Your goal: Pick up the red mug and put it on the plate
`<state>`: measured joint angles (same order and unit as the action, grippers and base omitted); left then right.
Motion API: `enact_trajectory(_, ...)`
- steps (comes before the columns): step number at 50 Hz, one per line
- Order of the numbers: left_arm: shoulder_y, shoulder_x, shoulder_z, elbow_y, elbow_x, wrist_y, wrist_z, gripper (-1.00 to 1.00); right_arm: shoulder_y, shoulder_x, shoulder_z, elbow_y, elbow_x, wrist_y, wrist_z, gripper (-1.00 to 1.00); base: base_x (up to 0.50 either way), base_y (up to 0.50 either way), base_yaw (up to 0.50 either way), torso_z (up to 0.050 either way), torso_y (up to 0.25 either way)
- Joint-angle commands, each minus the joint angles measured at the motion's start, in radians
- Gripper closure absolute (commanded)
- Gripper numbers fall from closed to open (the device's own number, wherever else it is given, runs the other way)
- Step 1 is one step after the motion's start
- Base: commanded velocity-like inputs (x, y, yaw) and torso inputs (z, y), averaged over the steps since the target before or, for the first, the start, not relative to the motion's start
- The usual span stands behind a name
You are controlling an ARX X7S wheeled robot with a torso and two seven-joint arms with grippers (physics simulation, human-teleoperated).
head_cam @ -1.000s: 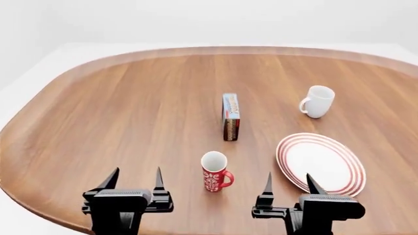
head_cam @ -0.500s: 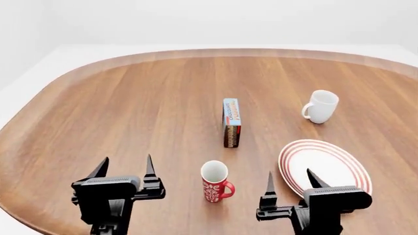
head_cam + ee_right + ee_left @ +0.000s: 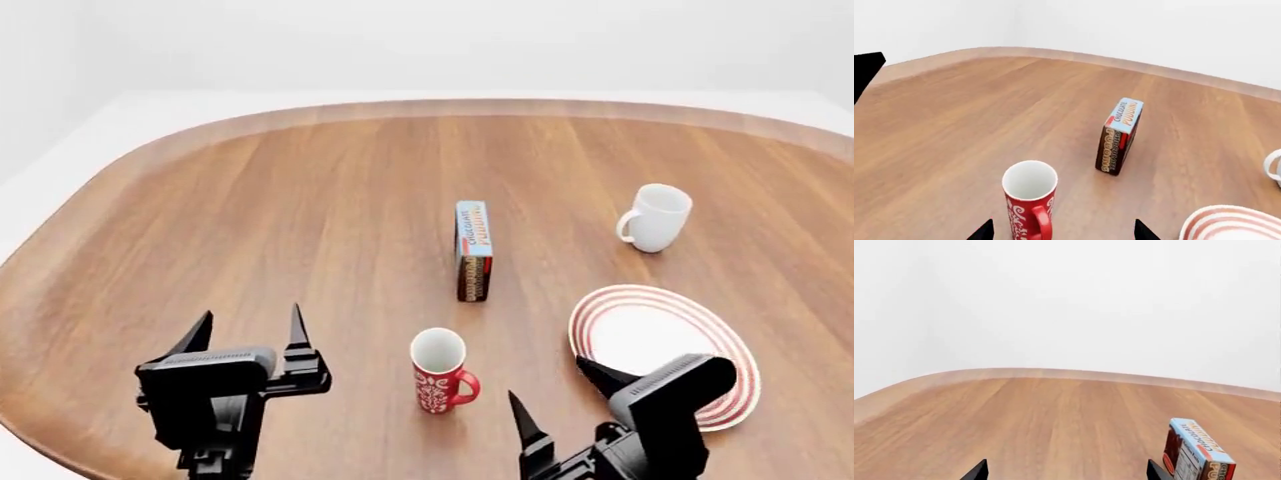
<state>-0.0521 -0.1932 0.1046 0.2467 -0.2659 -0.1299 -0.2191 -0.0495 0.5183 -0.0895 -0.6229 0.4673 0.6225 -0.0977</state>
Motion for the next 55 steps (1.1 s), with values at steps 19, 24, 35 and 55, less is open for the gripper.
enact_trajectory(19,-0.001,-0.023,0.007,0.039,-0.037,-0.022,-0.023,-1.00,0.160,0.035,-0.098,0.166,0.022,0.132,-0.079,-1.00,0.00,0.00,0.00,0.000,0.000)
enact_trajectory(24,0.016,-0.030,-0.004,0.075,-0.057,-0.037,-0.033,-1.00,0.312,-0.023,-0.161,0.356,0.007,0.089,-0.171,-1.00,0.00,0.00,0.00,0.000,0.000)
enact_trajectory(35,0.016,-0.036,-0.001,0.083,-0.063,-0.039,-0.038,-1.00,0.328,-0.024,-0.170,0.360,0.010,0.094,-0.176,-1.00,0.00,0.00,0.00,0.000,0.000)
enact_trajectory(55,0.006,-0.046,-0.004,0.086,-0.079,-0.042,-0.050,-1.00,0.393,-0.066,-0.237,0.522,-0.029,0.037,-0.229,-1.00,0.00,0.00,0.00,0.000,0.000)
